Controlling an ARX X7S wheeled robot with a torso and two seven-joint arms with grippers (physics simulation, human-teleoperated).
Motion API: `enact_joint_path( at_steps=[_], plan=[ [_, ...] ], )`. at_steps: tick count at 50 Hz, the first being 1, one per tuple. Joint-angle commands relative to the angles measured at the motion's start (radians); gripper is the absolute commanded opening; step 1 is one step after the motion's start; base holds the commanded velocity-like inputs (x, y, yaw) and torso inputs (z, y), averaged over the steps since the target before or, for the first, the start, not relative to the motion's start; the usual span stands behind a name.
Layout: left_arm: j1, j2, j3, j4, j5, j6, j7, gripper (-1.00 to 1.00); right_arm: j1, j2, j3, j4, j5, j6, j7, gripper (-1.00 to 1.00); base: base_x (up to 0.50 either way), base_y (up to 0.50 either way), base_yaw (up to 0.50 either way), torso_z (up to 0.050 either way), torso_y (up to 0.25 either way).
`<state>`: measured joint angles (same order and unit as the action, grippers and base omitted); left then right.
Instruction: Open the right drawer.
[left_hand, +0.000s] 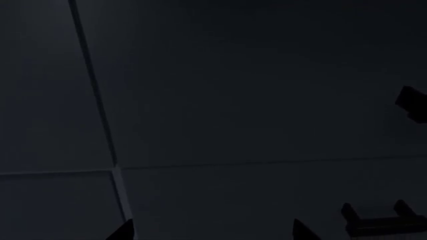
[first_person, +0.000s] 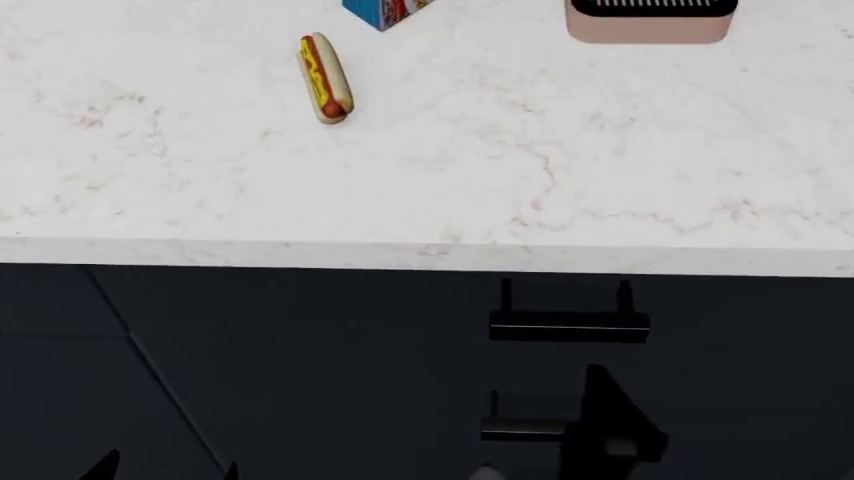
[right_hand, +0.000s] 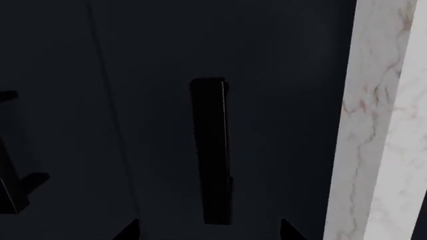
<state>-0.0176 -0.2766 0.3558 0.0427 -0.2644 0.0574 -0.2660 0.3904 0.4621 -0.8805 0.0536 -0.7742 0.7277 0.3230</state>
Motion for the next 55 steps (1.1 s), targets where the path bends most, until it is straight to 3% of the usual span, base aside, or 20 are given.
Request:
enact_joint_path(
  at_steps=[1,28,55],
  plan=[
    [-0.001,-0.003,0.003,0.001,-0.004,0.0,-0.003,1.0,0.016,0.002,-0.034,0.011,-0.054,0.04,-0.024,1.0,0.0,0.0,0.0,0.0,0.0],
    [-0.008,-0.006,0.017,-0.019,-0.007,0.008,-0.002,1.0,0.094,-0.027,-0.056,0.149,-0.065,0.011,-0.015,1.0,0.0,0.0,0.0,0.0,0.0],
    [-0.005,-0.013,0.026,-0.01,-0.012,0.007,-0.01,1.0,0.242,-0.14,-0.081,0.457,-0.032,-0.078,0.03,1.0,0.0,0.0,0.0,0.0,0.0]
  ],
)
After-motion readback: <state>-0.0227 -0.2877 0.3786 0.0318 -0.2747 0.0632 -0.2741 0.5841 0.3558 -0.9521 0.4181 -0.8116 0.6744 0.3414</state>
